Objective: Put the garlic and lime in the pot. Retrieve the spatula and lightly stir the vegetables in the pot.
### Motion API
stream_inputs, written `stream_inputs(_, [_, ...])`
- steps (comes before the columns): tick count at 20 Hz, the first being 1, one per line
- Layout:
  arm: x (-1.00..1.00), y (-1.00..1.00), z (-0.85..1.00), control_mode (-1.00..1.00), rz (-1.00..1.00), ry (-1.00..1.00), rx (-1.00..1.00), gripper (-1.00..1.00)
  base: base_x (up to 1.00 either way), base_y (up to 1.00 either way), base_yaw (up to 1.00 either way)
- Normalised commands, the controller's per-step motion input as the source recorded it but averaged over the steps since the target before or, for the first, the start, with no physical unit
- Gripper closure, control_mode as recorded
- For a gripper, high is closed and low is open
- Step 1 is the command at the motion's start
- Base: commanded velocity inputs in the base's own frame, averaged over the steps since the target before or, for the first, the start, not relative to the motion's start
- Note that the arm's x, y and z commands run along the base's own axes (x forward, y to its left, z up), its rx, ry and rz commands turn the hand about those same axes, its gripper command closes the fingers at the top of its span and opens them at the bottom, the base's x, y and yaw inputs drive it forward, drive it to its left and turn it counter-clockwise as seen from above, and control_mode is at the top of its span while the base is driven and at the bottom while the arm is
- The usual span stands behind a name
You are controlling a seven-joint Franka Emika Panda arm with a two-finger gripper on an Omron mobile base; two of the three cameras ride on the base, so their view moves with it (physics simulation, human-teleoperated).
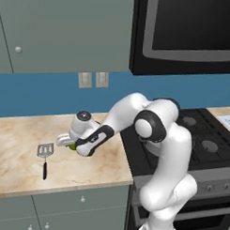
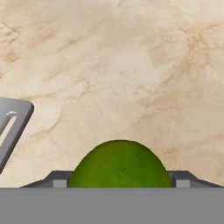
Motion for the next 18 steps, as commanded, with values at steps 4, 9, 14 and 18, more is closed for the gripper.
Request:
stream_inputs(4, [-0.52,-0.45,0.14,-1.00,0.00,-0.01,0.00,1.00,0.00,0.00,0.00])
stream_inputs(9, [-0.62,-0.63,0.25,-1.00,0.00,-0.01,0.01,1.00,0.00,0.00,0.00])
stream_inputs(14, [-0.52,-0.65,0.43,-1.00,0.00,0.00,0.03,1.00,0.00,0.00,0.00])
stream_inputs(18, [-0.35,-0.60,0.67,-1.00,0.00,0.00,0.08,1.00,0.00,0.00,0.00])
